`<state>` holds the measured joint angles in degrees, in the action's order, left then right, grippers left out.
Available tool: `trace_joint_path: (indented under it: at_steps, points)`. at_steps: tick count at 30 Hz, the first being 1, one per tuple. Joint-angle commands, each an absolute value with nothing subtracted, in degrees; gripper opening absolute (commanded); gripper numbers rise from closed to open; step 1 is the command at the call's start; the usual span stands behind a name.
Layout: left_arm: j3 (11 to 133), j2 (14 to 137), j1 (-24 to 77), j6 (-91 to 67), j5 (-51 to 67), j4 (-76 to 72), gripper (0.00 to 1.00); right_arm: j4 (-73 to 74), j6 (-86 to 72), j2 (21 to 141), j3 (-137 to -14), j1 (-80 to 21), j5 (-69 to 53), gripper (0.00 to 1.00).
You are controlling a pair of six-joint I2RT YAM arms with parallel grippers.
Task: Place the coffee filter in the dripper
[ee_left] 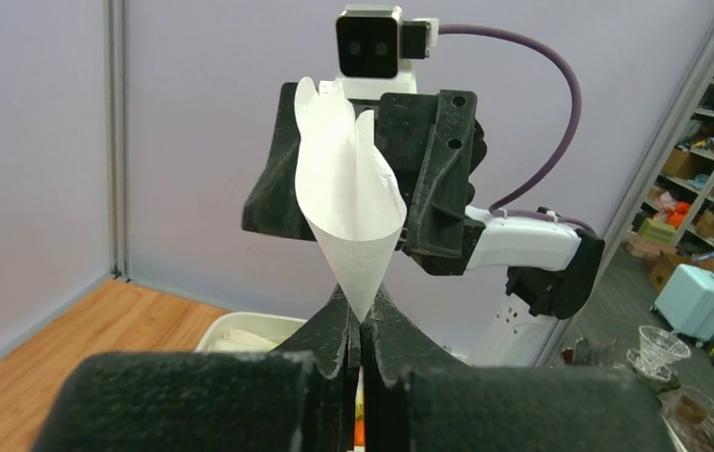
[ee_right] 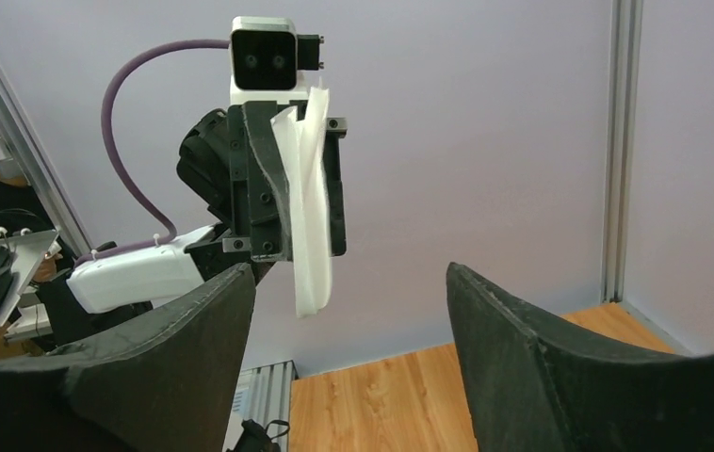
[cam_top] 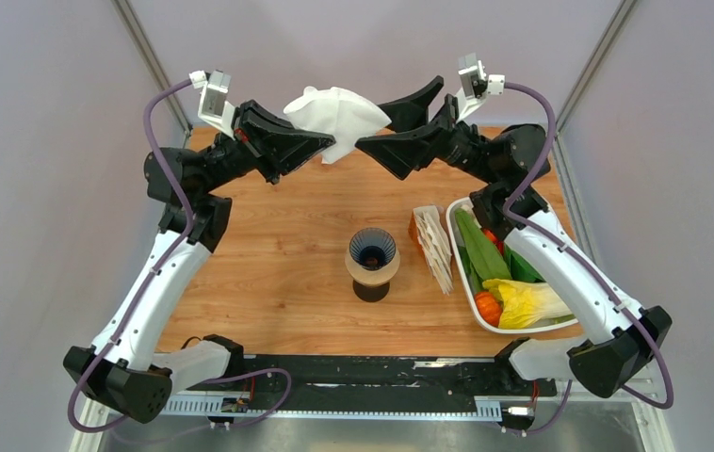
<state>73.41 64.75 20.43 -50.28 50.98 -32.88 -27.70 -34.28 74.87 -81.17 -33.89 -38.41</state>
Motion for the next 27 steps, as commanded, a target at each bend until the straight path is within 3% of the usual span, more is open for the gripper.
trace_joint_path:
  at_steps: [1,9,11,17,18,23,25,27]
  points:
    - [72.9,66.08,19.84,-55.48,46.4,-39.11,0.0,-29.51,-35.33,73.98,-79.57,-36.04,-39.45,0.75]
    - [73.05,67.68,19.94,-57.9,44.49,-40.94,0.0,-34.39,-37.69,79.44,-81.96,-38.39,-38.4,0.68]
    - [72.83,67.61,20.03,-57.77,44.51,-41.15,0.0,-34.66,-37.78,80.34,-82.72,-38.73,-38.49,0.58]
    - [72.42,67.28,20.1,-57.82,45.06,-42.28,0.0,-33.53,-37.11,80.88,-83.1,-39.11,-38.49,0.05]
    - [72.14,67.21,20.05,-57.92,45.08,-42.3,0.01,-33.19,-36.95,80.79,-83.0,-39.05,-38.45,0.0]
    - [71.73,66.13,19.72,-57.18,45.27,-41.21,0.08,-32.31,-35.31,79.03,-80.93,-38.88,-38.67,0.0]
    - [71.95,65.75,19.32,-56.87,45.14,-40.16,0.26,-32.3,-35.07,78.19,-79.89,-38.98,-38.72,0.0]
    - [72.56,65.62,18.82,-56.57,44.63,-37.68,0.36,-32.2,-35.15,77.65,-79.12,-38.95,-39.09,0.0]
